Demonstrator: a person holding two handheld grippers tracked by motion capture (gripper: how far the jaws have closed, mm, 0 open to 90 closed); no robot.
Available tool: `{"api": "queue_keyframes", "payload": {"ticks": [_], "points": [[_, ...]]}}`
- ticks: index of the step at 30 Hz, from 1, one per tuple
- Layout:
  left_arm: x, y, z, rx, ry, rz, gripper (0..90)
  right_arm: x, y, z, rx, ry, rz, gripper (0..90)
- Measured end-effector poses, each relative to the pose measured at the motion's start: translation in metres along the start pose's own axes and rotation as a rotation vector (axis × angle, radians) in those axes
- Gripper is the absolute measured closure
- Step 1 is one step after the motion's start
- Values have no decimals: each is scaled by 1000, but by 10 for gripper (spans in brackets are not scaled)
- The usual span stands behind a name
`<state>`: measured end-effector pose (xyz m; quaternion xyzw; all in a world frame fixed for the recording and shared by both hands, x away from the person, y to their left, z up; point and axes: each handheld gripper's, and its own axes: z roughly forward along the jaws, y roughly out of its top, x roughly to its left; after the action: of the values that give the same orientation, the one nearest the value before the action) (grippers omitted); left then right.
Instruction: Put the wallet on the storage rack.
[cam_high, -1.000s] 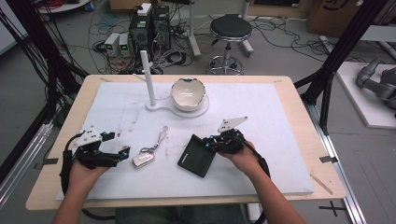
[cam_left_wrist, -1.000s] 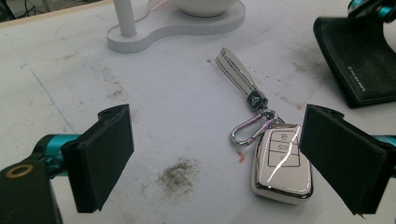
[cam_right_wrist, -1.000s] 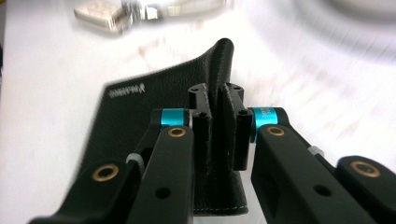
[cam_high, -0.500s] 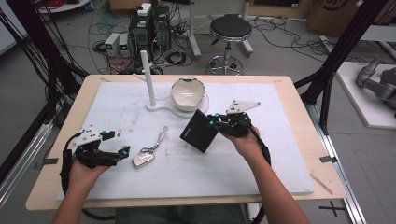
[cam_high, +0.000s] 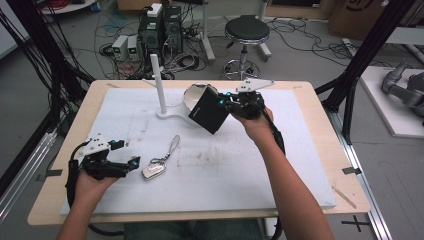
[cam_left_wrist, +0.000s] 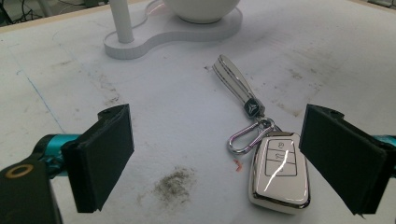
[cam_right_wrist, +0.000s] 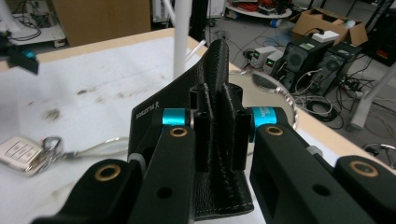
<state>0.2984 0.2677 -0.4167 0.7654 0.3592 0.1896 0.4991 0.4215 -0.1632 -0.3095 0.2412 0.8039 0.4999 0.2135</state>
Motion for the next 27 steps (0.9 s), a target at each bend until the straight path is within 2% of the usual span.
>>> {"api": "queue_keyframes", "payload": {"ticks": [6, 12, 15, 23, 27], "points": [[1, 0, 1, 1, -4, 1, 101, -10, 17, 14, -9, -22, -1, 846], [1, 0, 1, -3, -3, -3, 102, -18, 26, 30, 4, -57, -1, 846], [2, 0, 0, -3, -3, -6, 101, -26, 28, 43, 23, -82, -10, 845], [5, -2, 1, 3, -3, -12, 101, -35, 28, 57, 26, -124, -6, 844], [3, -1, 2, -1, -7, -10, 102, -37, 24, 65, 45, -138, -13, 844]]}}
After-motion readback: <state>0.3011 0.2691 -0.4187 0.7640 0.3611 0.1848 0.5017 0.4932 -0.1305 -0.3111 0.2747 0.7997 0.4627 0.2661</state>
